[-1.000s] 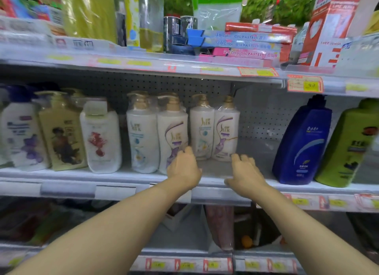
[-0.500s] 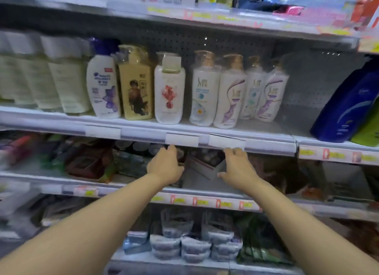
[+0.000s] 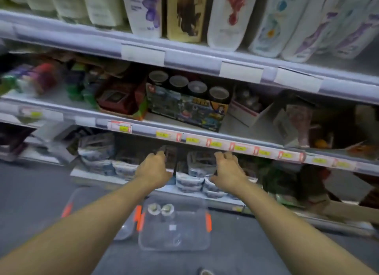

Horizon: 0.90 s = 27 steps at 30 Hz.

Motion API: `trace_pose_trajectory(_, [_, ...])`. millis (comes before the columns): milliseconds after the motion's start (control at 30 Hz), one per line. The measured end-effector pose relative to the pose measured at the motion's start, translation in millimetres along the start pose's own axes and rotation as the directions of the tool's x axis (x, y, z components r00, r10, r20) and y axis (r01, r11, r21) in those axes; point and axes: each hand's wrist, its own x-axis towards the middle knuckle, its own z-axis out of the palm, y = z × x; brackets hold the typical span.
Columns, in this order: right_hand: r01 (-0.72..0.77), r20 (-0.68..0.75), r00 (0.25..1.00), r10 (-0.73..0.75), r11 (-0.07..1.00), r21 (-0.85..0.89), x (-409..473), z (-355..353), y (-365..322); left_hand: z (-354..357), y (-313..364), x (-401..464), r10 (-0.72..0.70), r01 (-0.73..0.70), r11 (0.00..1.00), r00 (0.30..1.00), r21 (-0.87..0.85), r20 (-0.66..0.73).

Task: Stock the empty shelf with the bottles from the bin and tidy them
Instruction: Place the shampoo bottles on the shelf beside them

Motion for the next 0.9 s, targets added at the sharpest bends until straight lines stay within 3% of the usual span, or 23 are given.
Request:
trace_pose_trajectory(500, [0.110, 0.301, 0.948, -0.102, 0.994, -0.011, 71, 173, 10, 145, -108, 26, -0.299, 0.305, 0.952, 0.935, 0.000, 0.192])
trace_pose_trajectory(900, [0.112, 0.388, 0.915, -0.111, 0.994, 0.021, 136, 330, 39, 289, -173, 83, -0.350, 0.362, 0.932, 0.911, -0.014, 0.218])
